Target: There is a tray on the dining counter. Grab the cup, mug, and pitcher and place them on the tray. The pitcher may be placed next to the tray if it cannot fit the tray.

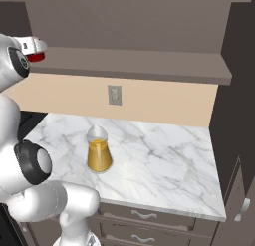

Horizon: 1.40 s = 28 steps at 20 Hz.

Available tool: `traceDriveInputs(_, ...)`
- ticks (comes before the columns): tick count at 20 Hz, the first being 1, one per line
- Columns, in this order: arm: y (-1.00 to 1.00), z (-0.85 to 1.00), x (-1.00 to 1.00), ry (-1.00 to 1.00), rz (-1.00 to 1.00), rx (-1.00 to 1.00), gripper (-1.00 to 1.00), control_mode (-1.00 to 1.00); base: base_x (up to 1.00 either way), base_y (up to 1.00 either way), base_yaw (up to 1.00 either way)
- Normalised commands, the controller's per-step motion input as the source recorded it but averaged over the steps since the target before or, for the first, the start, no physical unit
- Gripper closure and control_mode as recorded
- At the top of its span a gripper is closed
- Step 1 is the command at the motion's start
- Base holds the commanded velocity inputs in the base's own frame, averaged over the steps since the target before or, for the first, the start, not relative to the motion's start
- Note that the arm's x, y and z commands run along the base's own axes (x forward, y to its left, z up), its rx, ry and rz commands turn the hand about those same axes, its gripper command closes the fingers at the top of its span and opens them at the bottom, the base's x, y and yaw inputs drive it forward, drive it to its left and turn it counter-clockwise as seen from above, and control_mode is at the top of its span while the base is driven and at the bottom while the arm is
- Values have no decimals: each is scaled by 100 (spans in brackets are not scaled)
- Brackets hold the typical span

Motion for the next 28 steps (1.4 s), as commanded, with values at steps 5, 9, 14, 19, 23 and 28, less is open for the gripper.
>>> traceDriveInputs(5, -40, 1, -50, -2, 0, 5, 100, -100, 0, 0, 0)
traceDriveInputs(9, -51, 4, -64, 0, 0, 4, 100, -100, 0, 0, 0)
traceDriveInputs(14, -42, 4, -78, 3, 0, 3, 100, -100, 0, 0, 0)
traceDriveInputs(19, -28, 0, -80, 11, 0, 5, 100, -100, 0, 0, 0)
traceDriveInputs(23, -17, 0, -70, 15, 0, 7, 100, -100, 0, 0, 0)
traceDriveInputs(28, -27, 0, -52, 11, 0, 9, 100, -100, 0, 0, 0)
